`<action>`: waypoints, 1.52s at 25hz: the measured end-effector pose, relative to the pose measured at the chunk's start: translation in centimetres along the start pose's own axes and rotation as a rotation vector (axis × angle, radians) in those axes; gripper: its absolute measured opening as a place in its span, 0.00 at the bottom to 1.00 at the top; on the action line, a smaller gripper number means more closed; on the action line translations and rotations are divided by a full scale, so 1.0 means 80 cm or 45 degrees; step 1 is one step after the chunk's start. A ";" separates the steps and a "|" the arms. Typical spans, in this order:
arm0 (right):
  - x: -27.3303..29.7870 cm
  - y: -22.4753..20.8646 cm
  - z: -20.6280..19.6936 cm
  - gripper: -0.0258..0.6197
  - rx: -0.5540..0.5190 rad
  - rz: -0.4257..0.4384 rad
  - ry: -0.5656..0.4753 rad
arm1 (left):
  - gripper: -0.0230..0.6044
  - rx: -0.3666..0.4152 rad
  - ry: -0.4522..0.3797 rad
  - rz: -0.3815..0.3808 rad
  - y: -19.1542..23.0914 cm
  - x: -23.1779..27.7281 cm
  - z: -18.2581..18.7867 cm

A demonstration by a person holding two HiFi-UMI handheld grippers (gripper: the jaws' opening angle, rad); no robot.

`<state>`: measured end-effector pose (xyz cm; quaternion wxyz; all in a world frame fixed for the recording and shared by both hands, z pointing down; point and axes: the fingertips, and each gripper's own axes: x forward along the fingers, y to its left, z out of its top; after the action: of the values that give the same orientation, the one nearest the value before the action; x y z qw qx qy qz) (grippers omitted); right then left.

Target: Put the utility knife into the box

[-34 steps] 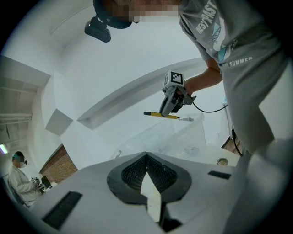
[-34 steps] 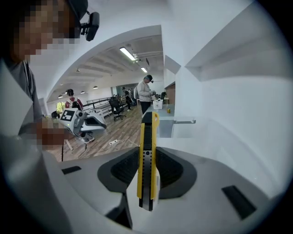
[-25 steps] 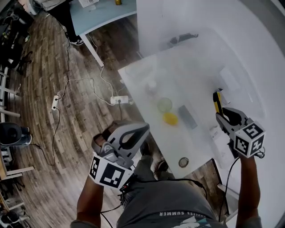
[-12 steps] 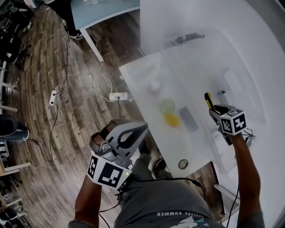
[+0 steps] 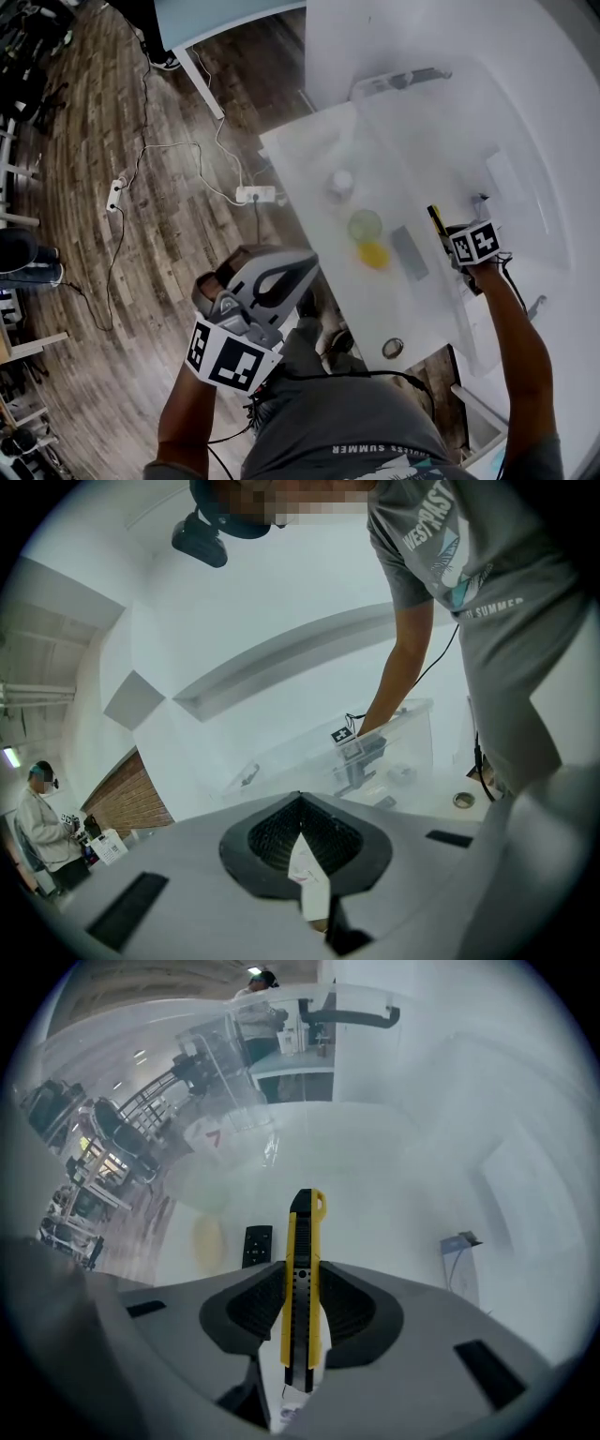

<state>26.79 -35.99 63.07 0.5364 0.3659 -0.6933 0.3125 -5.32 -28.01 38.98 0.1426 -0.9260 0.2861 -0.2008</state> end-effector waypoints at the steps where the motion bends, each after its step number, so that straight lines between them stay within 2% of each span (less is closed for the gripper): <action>1: 0.007 -0.001 -0.002 0.23 0.015 0.009 0.012 | 0.05 -0.002 0.002 -0.001 0.001 0.001 -0.002; 6: 0.037 -0.011 -0.020 0.23 0.110 0.042 0.076 | 0.05 -0.009 0.005 -0.009 0.006 0.004 -0.008; 12: 0.058 -0.021 -0.036 0.23 0.144 0.035 0.116 | 0.05 -0.014 0.007 -0.015 0.006 0.008 -0.012; 19: 0.067 -0.014 -0.047 0.23 0.121 0.042 0.176 | 0.05 -0.014 0.007 -0.013 0.007 0.003 -0.011; 23: 0.069 -0.023 -0.055 0.23 0.054 -0.021 0.200 | 0.05 -0.013 0.007 -0.009 0.004 0.001 -0.010; 30: 0.053 -0.015 -0.038 0.23 0.036 -0.009 0.138 | 0.05 -0.003 0.004 0.003 0.002 -0.008 -0.004; 35: 0.018 -0.008 -0.007 0.22 -0.035 -0.063 0.017 | 0.05 0.015 -0.008 0.010 -0.004 -0.013 0.009; 38: -0.017 0.002 0.021 0.08 -0.096 -0.108 -0.106 | 0.05 0.027 -0.016 0.010 -0.010 -0.015 0.017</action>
<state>25.98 -37.04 61.38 0.5333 0.3872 -0.7102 0.2475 -5.22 -26.44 37.74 0.1549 -0.9246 0.2868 -0.1973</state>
